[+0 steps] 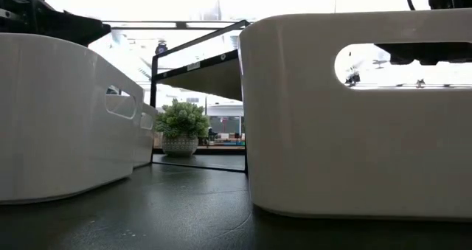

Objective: Stack baskets on shelf by color
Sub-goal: Put the bottom left gray bin on the shelf

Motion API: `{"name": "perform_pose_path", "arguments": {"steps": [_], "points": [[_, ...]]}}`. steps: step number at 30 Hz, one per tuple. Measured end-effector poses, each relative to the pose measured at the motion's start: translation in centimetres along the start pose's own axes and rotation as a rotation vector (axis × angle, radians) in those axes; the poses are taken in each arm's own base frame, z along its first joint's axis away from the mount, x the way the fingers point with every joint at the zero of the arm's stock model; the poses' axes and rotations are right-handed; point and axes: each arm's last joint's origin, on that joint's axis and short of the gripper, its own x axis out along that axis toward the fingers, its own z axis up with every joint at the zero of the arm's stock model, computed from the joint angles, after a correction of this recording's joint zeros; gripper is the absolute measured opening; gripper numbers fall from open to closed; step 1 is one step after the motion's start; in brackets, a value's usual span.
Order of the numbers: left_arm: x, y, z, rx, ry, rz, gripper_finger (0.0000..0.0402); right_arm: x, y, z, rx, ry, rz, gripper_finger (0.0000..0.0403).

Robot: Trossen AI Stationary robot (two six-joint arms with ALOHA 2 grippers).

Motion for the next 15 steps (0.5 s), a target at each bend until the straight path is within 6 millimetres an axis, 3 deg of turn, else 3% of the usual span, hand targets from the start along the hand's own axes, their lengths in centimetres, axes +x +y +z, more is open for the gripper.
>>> {"name": "perform_pose_path", "arguments": {"steps": [7, 15], "points": [[0.0, 0.0, 0.0, 0.0, 0.0, 0.0, 0.0106, 0.0, 0.0, 0.0, -0.003, 0.001, 0.001, 0.0009], [0.0, 0.0, 0.0, 0.0, 0.0, 0.0, 0.0106, -0.4, -0.8, 2.6, -0.014, -0.268, -0.081, 0.0009]]}}
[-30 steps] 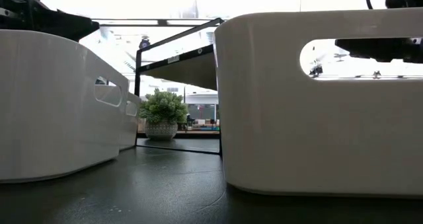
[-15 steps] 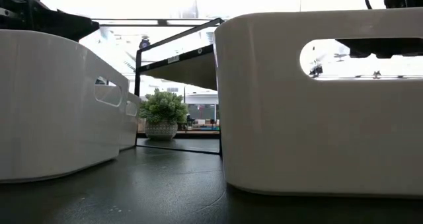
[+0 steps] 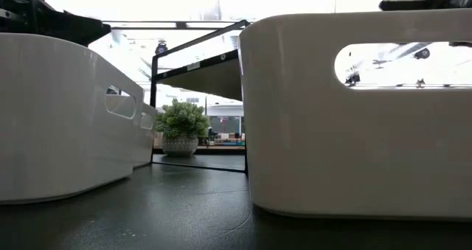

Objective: Stack baskets on shelf by color
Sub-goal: Put the bottom left gray bin on the shelf

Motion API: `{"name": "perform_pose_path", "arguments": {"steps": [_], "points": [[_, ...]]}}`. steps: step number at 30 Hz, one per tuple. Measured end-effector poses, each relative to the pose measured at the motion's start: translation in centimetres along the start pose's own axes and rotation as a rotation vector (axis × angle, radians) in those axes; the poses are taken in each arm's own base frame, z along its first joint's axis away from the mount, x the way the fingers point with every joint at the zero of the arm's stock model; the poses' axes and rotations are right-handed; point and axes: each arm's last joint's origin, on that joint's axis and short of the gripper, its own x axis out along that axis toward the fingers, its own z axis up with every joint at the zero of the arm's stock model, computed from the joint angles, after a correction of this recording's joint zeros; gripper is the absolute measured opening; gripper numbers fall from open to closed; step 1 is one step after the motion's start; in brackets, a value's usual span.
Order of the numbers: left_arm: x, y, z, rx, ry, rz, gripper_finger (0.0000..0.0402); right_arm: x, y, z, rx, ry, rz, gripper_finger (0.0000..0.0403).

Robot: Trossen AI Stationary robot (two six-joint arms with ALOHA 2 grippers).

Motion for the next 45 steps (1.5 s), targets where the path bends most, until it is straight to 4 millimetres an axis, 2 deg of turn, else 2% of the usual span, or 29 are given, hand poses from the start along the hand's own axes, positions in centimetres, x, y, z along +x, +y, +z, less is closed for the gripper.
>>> {"name": "perform_pose_path", "arguments": {"steps": [9, 14, 17, 26, 30, 32, 37, 41, 45], "points": [[0.0, 0.1, 0.2, -0.014, -0.013, 0.016, 0.0106, -0.1, -0.6, 1.7, -0.082, -0.171, -0.06, 0.0009], [-0.1, 0.5, 1.6, -0.337, -0.152, 0.022, 0.0106, -0.1, -0.9, 2.9, -0.064, -0.205, -0.071, 0.0009], [-0.3, 1.0, 2.5, -0.512, -0.253, 0.024, 0.0106, -0.1, -0.9, 2.9, -0.016, -0.2, -0.064, 0.0009], [-1.5, 2.4, 4.9, -0.689, -0.54, 0.054, 0.0106, 0.0, -0.8, 2.5, -0.017, -0.164, -0.052, 0.0009], [-1.8, 2.8, 5.3, -0.716, -0.591, 0.072, 0.0106, 0.0, -0.8, 2.5, -0.002, -0.164, -0.05, 0.0009], [-2.0, 3.1, 5.4, -0.741, -0.6, 0.146, 0.0106, 0.0, -0.8, 2.5, -0.002, -0.163, -0.05, 0.0009], [-1.8, 3.2, 5.5, -0.877, -0.584, 0.178, 0.0106, 0.0, -0.8, 2.5, -0.002, -0.161, -0.049, 0.0009], [-1.6, 3.5, 7.4, -0.926, -0.634, 0.1, 0.0106, 0.0, -0.8, 2.5, -0.002, -0.161, -0.049, 0.0009], [-0.4, 3.2, 9.6, -0.863, -0.619, 0.044, 0.0106, 0.0, -0.8, 2.5, -0.002, -0.161, -0.049, 0.0009]]}}
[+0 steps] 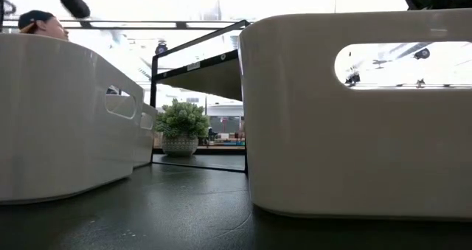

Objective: Stack baskets on shelf by color
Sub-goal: Put the bottom left gray bin on the shelf

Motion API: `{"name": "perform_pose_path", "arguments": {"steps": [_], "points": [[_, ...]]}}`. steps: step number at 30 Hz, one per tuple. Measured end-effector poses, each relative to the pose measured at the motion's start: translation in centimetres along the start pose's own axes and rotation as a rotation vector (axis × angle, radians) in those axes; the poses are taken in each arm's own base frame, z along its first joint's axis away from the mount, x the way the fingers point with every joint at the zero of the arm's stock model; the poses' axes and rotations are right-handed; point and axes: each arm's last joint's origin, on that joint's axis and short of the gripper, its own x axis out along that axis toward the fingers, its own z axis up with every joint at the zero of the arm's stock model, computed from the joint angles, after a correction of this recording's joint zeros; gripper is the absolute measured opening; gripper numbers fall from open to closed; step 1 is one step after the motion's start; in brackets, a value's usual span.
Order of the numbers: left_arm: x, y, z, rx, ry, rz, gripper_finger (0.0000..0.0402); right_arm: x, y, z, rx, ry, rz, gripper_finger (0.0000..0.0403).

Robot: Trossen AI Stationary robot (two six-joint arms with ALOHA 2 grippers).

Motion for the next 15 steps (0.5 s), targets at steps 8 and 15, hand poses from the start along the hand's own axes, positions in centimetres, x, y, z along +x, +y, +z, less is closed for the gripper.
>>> {"name": "perform_pose_path", "arguments": {"steps": [8, 15], "points": [[6.4, -4.5, 1.0, 0.061, 0.022, -0.013, 0.0106, 0.0, 0.0, 0.0, 0.0, 0.007, 0.002, 0.0009], [13.2, -8.1, -1.8, 0.039, 0.139, 0.188, 0.0106, 0.0, 0.1, -0.4, -0.001, 0.043, 0.011, 0.0009]]}}
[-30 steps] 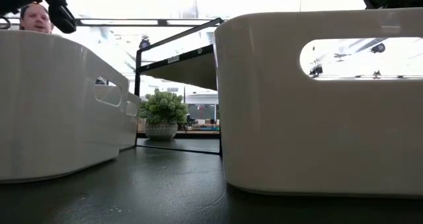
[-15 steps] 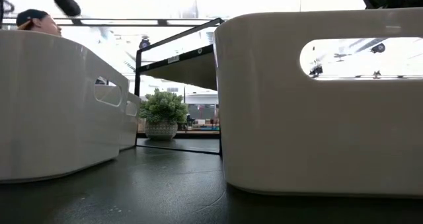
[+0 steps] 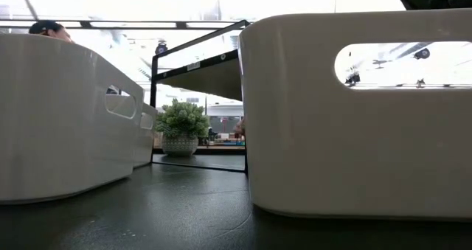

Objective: Stack baskets on shelf by color
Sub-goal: Put the bottom left gray bin on the shelf

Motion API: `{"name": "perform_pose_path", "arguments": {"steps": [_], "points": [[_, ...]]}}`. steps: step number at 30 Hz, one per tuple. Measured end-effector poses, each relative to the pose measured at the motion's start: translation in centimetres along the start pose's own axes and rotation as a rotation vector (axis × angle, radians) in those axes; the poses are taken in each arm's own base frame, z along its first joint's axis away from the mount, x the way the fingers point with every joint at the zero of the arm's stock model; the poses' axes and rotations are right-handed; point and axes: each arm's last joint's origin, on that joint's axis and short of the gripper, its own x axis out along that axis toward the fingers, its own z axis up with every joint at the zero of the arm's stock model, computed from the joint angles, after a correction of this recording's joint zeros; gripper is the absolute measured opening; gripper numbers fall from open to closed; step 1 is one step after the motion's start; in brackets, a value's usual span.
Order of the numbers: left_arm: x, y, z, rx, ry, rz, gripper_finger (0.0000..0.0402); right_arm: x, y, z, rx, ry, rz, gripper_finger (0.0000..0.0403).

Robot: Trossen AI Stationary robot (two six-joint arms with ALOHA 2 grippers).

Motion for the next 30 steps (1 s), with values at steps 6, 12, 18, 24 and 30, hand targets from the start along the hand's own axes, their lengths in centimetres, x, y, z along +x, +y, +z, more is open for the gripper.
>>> {"name": "perform_pose_path", "arguments": {"steps": [6, 12, 18, 24, 30], "points": [[4.3, -4.3, -2.2, -0.08, 0.148, 0.2, 0.01, 0.0, 0.1, -0.3, -0.001, 0.033, 0.01, 0.0009], [7.7, -7.8, -5.6, -0.177, 0.286, 0.353, 0.0057, 0.0, 0.1, -0.4, -0.002, 0.039, 0.012, 0.0009], [9.4, -9.3, -7.9, -0.243, 0.448, 0.471, 0.0006, 0.0, 0.1, -0.4, -0.009, 0.039, 0.012, 0.0009], [9.4, -8.9, -10.5, -0.345, 0.618, 0.573, 0.0003, 0.0, 0.1, -0.4, -0.029, 0.038, 0.012, 0.0009], [6.3, -6.3, -13.3, -0.504, 0.925, 0.982, 0.0003, 0.0, 0.1, -0.4, -0.042, 0.037, 0.012, 0.0009]]}}
